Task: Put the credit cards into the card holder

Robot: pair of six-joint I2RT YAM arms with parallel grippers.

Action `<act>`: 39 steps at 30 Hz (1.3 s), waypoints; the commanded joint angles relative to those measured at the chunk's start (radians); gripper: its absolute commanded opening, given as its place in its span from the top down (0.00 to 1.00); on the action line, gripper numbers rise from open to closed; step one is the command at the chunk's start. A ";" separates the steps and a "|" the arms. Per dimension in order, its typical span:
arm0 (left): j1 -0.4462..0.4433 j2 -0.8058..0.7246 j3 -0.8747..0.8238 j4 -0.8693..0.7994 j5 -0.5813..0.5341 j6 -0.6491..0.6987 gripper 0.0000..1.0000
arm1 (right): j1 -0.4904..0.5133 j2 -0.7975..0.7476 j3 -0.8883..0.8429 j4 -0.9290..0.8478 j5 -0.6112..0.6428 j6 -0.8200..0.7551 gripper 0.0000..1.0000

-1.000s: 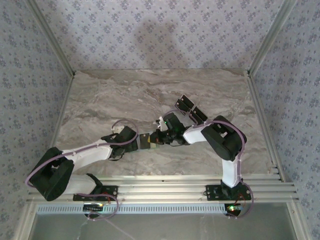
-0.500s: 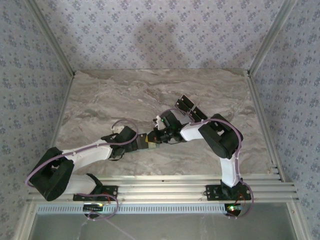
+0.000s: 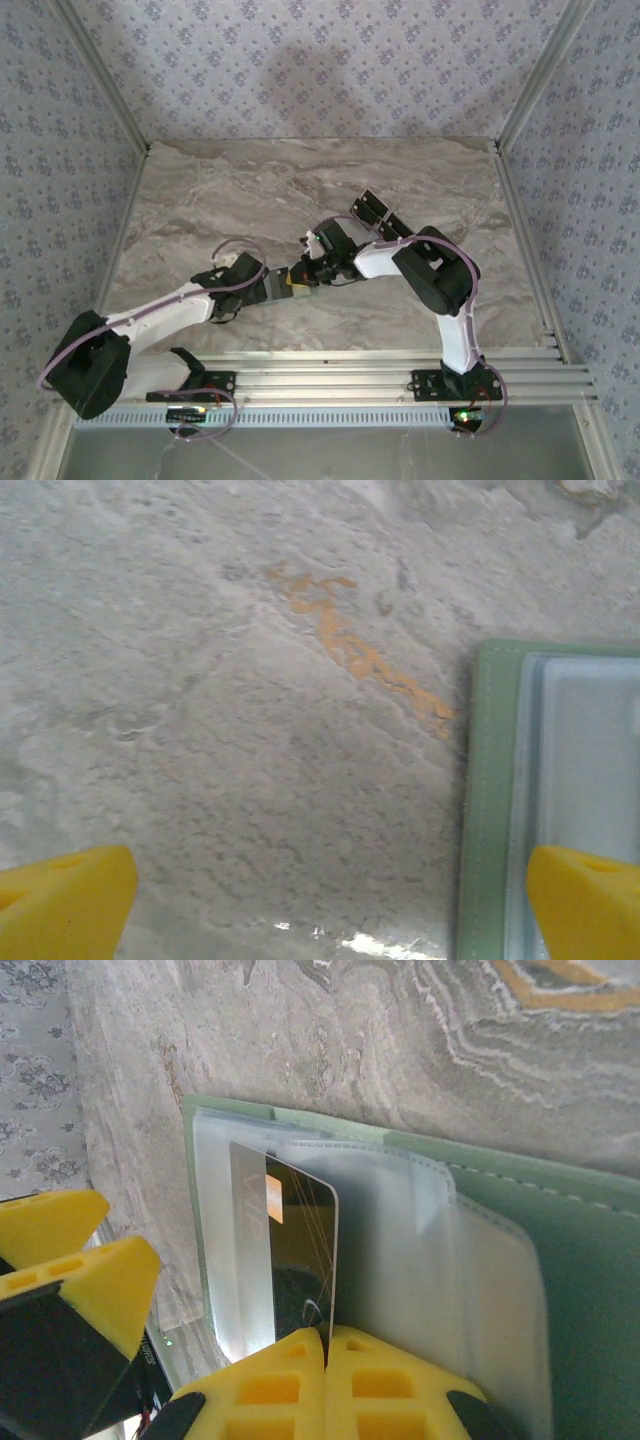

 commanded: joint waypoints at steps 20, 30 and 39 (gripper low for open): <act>0.047 0.113 0.002 0.032 0.032 -0.029 0.00 | 0.020 0.051 0.047 -0.139 0.031 -0.043 1.00; 0.047 0.132 -0.016 0.069 0.057 -0.022 0.00 | 0.056 0.077 0.102 -0.155 0.040 -0.029 1.00; 0.047 0.129 -0.021 0.075 0.064 -0.019 0.00 | 0.082 0.065 0.150 -0.219 0.052 -0.046 0.90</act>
